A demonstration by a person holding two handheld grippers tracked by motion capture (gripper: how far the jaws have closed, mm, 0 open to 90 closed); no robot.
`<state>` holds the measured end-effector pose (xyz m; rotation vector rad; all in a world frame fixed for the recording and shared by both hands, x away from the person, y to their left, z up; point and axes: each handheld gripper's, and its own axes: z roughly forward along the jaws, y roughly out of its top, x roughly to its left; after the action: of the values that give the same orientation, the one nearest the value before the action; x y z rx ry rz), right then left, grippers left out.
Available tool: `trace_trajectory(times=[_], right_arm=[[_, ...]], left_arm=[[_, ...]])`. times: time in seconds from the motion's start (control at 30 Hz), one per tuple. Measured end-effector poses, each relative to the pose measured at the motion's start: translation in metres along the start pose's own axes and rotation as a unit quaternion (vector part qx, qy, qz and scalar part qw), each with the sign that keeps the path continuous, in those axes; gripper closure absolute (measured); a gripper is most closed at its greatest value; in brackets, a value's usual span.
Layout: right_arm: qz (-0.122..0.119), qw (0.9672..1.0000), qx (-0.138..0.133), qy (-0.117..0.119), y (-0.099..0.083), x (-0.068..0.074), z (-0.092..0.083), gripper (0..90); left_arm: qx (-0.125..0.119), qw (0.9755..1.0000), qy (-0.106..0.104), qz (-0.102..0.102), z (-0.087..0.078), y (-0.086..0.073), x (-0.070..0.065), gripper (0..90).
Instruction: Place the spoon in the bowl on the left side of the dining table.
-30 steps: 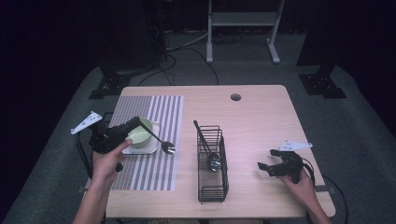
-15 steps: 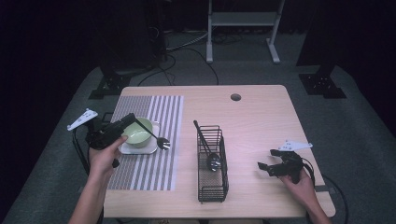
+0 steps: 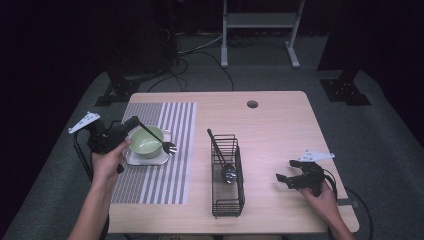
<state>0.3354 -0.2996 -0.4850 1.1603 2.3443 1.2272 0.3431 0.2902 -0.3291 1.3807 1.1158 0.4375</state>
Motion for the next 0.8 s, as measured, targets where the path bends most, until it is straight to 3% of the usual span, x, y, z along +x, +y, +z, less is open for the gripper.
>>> trace_trajectory(times=[0.8], right_arm=[[0.002, 1.0, -0.001, 0.0, 0.0, -0.001, 0.0, 12.9]], left_arm=[[-0.014, 0.998, 0.058, -0.022, -0.003, 0.012, 0.039, 89.3]])
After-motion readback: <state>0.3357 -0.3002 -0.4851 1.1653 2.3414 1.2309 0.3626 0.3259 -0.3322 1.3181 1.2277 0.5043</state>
